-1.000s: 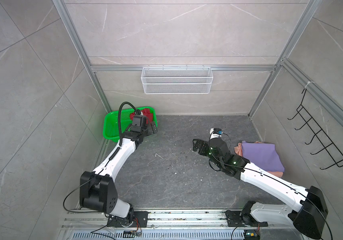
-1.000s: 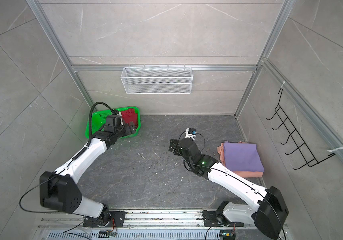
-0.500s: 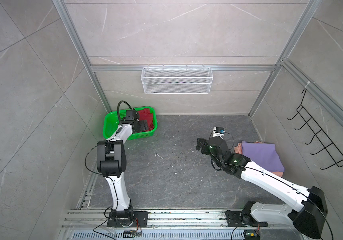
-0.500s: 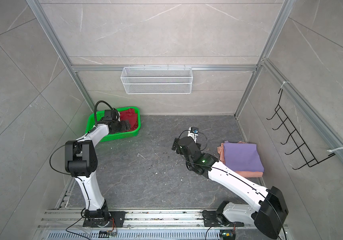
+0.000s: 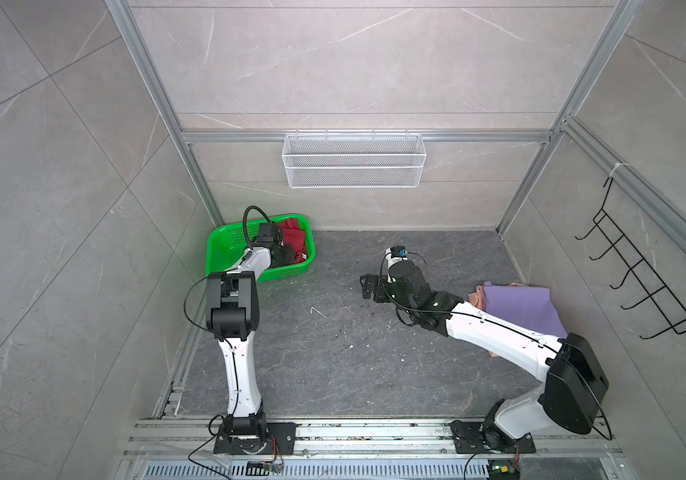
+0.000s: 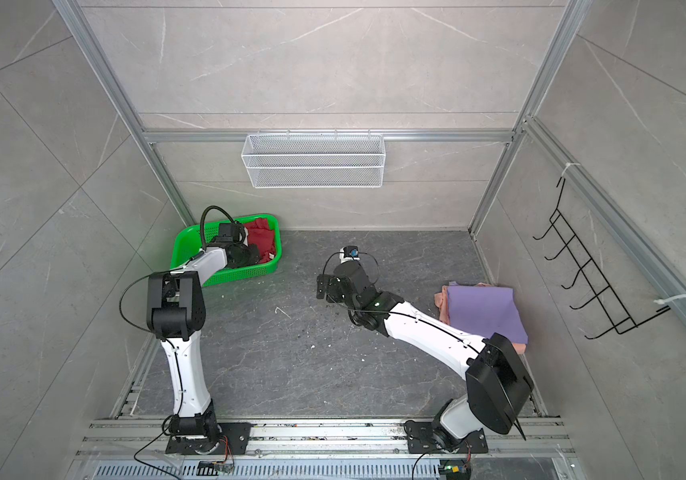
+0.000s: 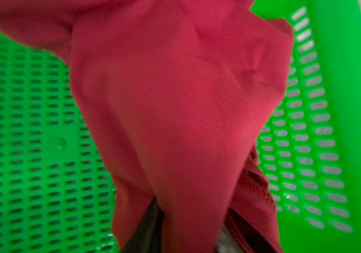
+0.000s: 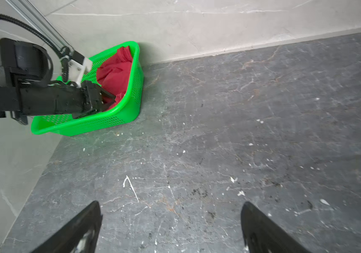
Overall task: Fold and stack the t-shirts
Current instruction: 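Lift the red t-shirt from the basket with the left gripper onto the table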
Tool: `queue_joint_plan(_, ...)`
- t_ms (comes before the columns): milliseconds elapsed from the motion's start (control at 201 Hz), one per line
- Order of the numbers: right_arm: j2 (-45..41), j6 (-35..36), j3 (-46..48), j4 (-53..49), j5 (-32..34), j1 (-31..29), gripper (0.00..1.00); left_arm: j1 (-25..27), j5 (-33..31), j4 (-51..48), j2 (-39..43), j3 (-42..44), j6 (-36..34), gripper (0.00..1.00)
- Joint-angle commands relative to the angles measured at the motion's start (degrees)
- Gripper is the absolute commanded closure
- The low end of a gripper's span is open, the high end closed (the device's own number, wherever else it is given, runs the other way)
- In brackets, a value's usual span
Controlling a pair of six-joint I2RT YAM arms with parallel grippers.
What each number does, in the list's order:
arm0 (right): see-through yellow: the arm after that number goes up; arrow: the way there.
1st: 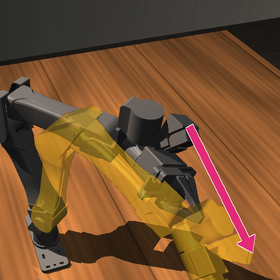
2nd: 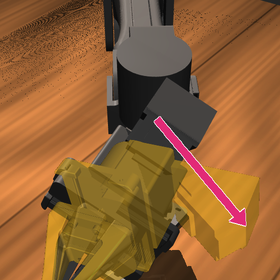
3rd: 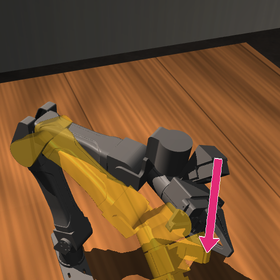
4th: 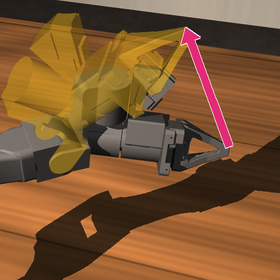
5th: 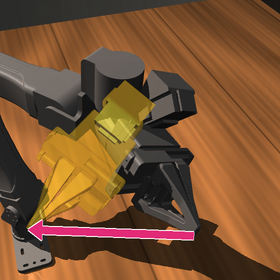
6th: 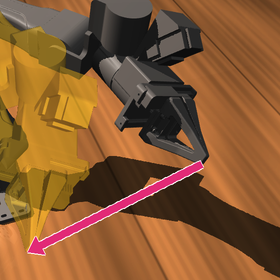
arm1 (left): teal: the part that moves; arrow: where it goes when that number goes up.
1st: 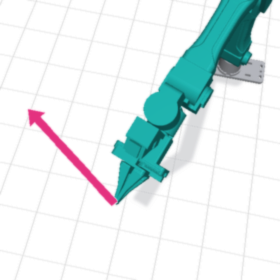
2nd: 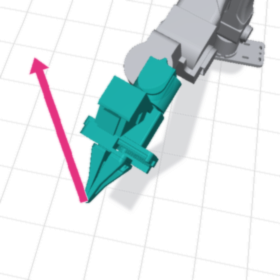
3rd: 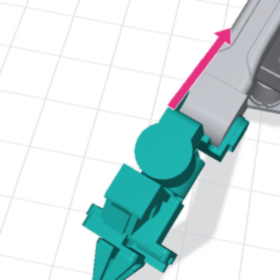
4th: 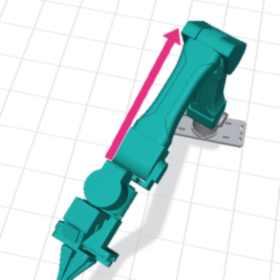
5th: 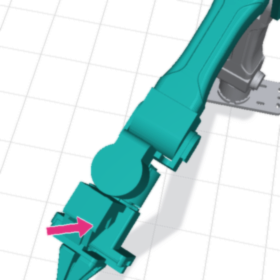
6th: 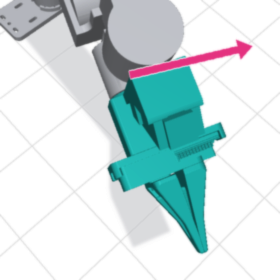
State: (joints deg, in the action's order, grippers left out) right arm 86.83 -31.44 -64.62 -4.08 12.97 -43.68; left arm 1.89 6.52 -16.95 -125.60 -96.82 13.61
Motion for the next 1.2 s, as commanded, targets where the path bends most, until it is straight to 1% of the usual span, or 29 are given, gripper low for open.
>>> queue_joint_plan(0, 0.2, 0.7, -1.1, 1.2, -2.1, 0.0, 0.00, -0.1, 0.8, 2.2, 4.0, -0.6, -0.9, 0.96)
queue_joint_plan(25, 0.0, 0.5, -0.7, 1.2, -2.1, 0.1, 0.00, -0.1, 1.0, 2.4, 4.7, -0.4, -1.1, 1.00)
queue_joint_plan(194, -2.5, 0.0, 2.0, 2.1, -1.7, 0.1, 0.00, 0.0, 0.4, 5.4, 12.5, 2.5, -1.9, 1.00)
queue_joint_plan(334, -5.7, -0.2, 5.1, 3.2, -1.3, 0.1, 0.00, 0.3, 0.2, 6.4, 22.7, 5.8, -2.3, 1.00)
queue_joint_plan(418, -7.5, -0.5, 7.2, 3.9, -0.3, 0.1, 0.01, 1.4, 0.1, 7.3, 30.5, 9.7, -1.7, 1.00)
queue_joint_plan(493, -9.0, -0.5, 8.8, 4.4, 0.7, 0.1, 0.00, 3.2, 0.9, 8.0, 37.2, 12.9, -1.6, 1.00)
queue_joint_plan(577, -10.2, 0.1, 9.7, 4.0, 2.1, 0.0, 0.01, 6.0, 2.2, 6.5, 43.5, 14.9, -1.2, 1.00)
queue_joint_plan(682, -11.8, 0.8, 10.4, 3.6, 4.1, 0.1, 0.00, 9.9, 7.4, 5.8, 49.8, 16.9, 2.2, 1.00)
queue_joint_plan(772, -13.6, 1.2, 11.3, 3.6, 6.3, 0.1, 0.00, 14.5, 11.7, 6.0, 53.0, 17.7, 5.3, 1.00)
queue_joint_plan(896, -17.5, 2.4, 12.6, 2.7, 9.2, 0.2, 0.00, 20.5, 17.3, 6.3, 55.1, 17.0, 8.3, 1.00)
queue_joint_plan(951, -19.8, 3.0, 13.5, 2.5, 10.6, 0.3, 0.00, 21.8, 20.6, 8.0, 55.8, 17.1, 10.0, 1.00)
queue_joint_plan(1045, -24.0, 3.9, 15.1, 1.6, 13.1, 0.3, 0.00, 22.0, 24.6, 12.3, 57.6, 18.7, 14.1, 1.00)
queue_joint_plan(1080, -25.6, 4.1, 15.4, 1.0, 14.0, 0.3, 0.01, 22.0, 24.7, 12.6, 58.4, 19.3, 14.4, 1.00)
queue_joint_plan(1120, -27.0, 4.4, 15.9, 0.3, 15.0, 0.5, 0.00, 22.0, 23.4, 12.4, 59.3, 20.1, 14.6, 1.00)
queue_joint_plan(1195, -29.3, 4.4, 16.7, -0.8, 16.6, 0.4, 0.00, 22.0, 18.1, 9.6, 60.5, 22.2, 14.2, 1.00)
